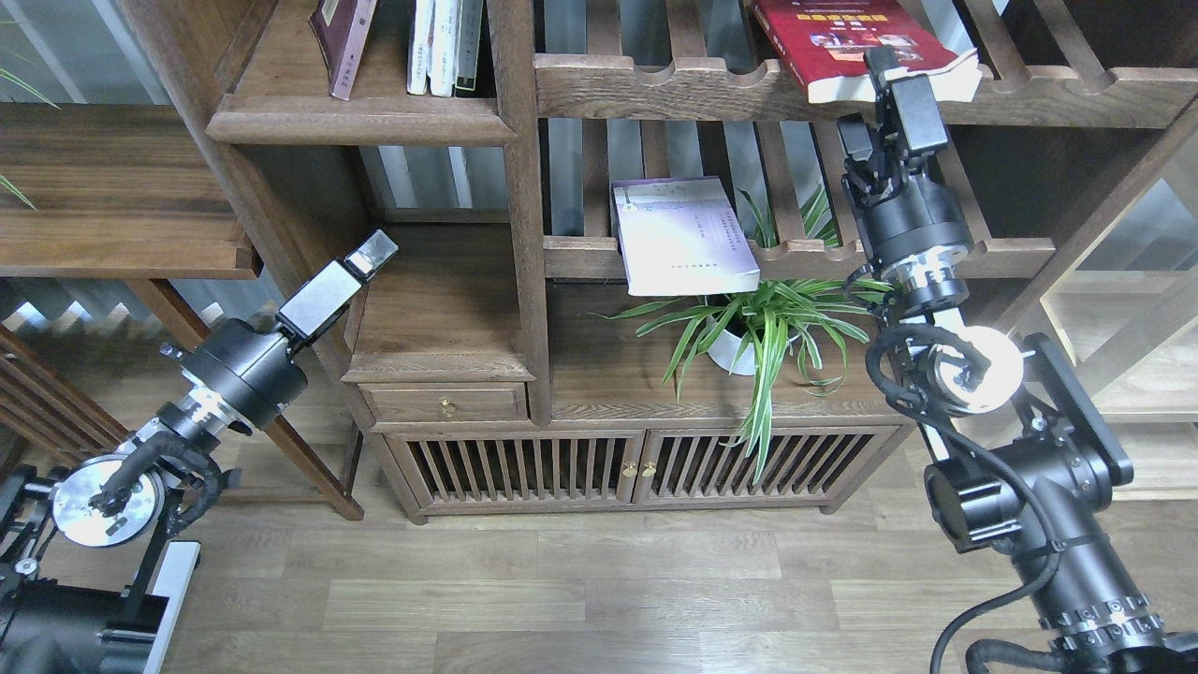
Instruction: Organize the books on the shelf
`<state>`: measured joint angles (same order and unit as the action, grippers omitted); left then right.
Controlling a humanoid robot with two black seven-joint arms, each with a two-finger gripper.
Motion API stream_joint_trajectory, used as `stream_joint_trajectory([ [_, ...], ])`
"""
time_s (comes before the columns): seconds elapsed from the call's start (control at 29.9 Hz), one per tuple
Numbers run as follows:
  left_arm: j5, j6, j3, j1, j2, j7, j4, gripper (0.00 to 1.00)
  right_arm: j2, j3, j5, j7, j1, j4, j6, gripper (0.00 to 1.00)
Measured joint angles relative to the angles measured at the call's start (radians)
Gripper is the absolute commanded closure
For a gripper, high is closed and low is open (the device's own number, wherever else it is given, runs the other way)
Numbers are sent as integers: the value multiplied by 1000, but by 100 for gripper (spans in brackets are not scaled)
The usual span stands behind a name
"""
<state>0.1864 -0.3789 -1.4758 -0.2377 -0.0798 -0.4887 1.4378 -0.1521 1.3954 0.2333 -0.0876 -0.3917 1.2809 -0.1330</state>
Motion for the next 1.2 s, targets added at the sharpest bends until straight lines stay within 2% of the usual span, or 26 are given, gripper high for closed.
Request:
stream_joint_trajectory([
  [0.5, 1, 0, -1, 1, 1, 0, -6, 0, -1, 22, 1, 0, -21, -12, 38, 1],
  [0.74, 1, 0, -4, 3, 0, 0, -6, 1, -2, 22, 1, 0, -72, -20, 100, 2],
  [0.87, 0, 0, -8, 3, 0, 0, -1, 0, -6, 22, 2, 0, -82, -23, 204, 8],
  [1.04, -1, -9, -13, 3, -1, 0, 0, 0, -9, 23, 3, 0, -117, -23, 349, 51],
  [1.2, -1, -17, -16, 5, -4, 0, -1, 0, -9, 30, 0, 0, -183, -30, 375, 70],
])
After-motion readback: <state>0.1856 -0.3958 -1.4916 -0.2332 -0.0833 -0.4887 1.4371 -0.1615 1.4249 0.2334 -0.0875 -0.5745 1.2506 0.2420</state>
